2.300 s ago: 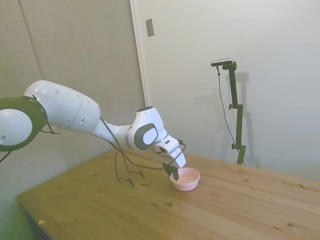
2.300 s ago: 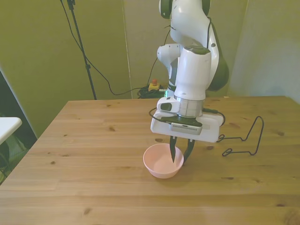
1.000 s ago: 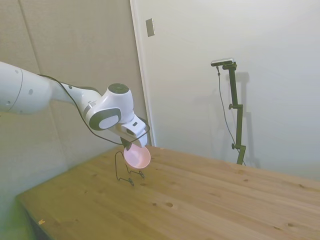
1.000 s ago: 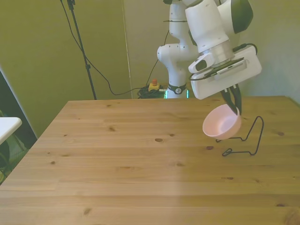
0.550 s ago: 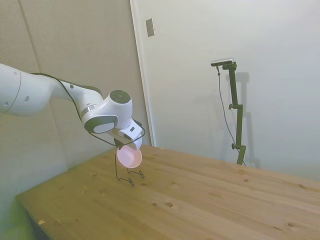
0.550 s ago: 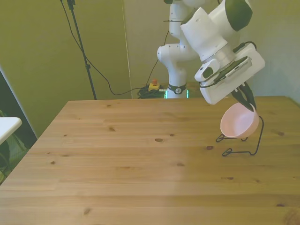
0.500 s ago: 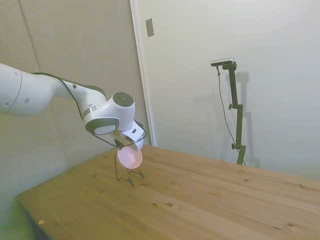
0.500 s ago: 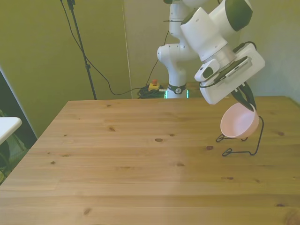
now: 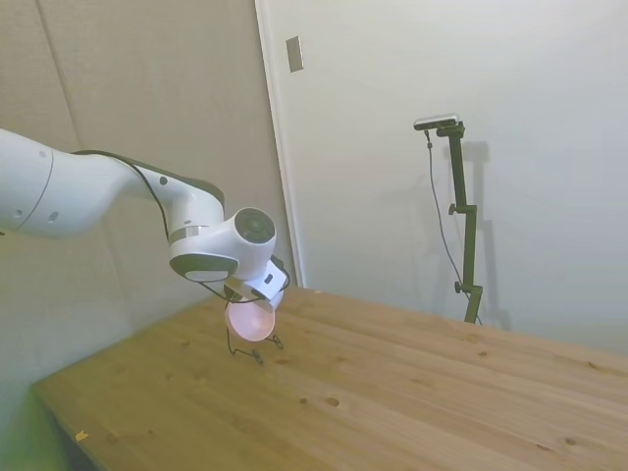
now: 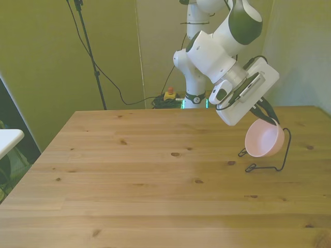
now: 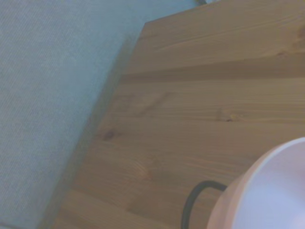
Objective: Load the bowl
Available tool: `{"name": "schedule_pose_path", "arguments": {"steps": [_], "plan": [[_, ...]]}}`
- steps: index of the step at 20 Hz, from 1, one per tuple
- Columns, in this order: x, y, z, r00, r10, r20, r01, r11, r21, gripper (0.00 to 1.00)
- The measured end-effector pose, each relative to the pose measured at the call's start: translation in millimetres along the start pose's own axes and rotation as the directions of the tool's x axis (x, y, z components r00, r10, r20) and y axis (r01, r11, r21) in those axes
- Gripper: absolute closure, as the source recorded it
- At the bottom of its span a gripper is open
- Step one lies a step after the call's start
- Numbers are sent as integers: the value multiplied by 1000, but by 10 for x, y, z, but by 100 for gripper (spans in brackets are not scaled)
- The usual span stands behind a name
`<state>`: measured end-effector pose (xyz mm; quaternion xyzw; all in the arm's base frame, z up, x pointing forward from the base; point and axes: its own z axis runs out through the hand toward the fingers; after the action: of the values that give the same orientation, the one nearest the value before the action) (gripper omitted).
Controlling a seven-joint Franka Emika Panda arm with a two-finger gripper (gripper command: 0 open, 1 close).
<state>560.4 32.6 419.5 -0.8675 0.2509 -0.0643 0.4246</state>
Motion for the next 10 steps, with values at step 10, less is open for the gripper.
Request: {"name": "schedule_pose_path", "arguments": {"steps": [10], "plan": [[39, 105, 112, 1000, -10, 19, 9, 999, 51, 100]]}}
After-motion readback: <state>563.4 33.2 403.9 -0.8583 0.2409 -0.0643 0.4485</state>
